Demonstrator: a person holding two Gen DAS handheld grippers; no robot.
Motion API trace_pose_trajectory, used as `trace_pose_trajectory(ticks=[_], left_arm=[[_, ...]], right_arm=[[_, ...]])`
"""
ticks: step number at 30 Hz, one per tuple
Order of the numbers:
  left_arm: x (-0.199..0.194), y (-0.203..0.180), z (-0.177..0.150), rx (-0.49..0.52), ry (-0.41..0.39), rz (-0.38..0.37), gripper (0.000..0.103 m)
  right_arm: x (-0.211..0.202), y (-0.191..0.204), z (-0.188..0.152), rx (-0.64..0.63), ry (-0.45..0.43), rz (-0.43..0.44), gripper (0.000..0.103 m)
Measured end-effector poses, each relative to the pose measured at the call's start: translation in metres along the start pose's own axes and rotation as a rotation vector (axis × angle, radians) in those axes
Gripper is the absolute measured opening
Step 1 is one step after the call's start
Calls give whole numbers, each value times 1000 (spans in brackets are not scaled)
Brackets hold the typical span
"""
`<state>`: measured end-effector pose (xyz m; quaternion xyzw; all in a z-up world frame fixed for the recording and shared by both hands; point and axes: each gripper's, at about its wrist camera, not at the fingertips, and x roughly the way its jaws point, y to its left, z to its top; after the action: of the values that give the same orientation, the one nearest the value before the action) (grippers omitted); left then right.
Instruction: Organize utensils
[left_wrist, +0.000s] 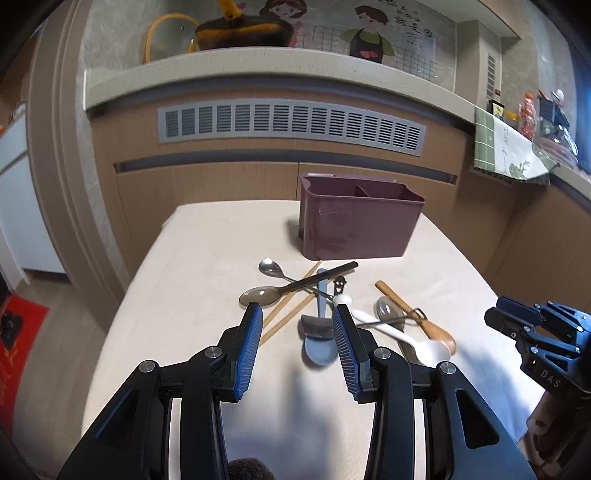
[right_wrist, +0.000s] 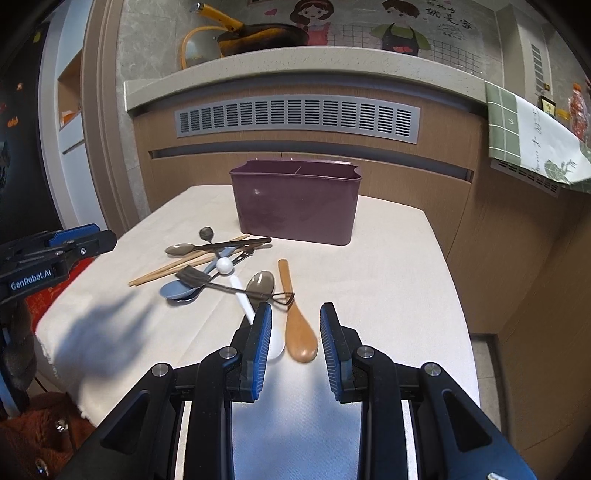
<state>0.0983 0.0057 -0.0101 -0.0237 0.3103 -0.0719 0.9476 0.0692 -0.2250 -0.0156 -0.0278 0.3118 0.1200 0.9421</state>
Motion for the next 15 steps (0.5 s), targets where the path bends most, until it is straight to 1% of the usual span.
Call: trace_pose_trajectory(ticks=[5, 9, 13, 15], left_arm=[[22, 11, 5, -11, 13, 8, 41], [36, 17, 2, -11, 39, -3, 41], [53, 14, -6, 16, 101, -30, 41], [60, 15, -8, 13, 129, -35, 41]], right_arm=[[23, -1, 12, -25, 28, 5, 26], [44, -4, 17, -46, 63, 38, 26], [66, -10, 16, -57, 126, 74, 26], [74, -11, 16, -58, 149, 90, 26]])
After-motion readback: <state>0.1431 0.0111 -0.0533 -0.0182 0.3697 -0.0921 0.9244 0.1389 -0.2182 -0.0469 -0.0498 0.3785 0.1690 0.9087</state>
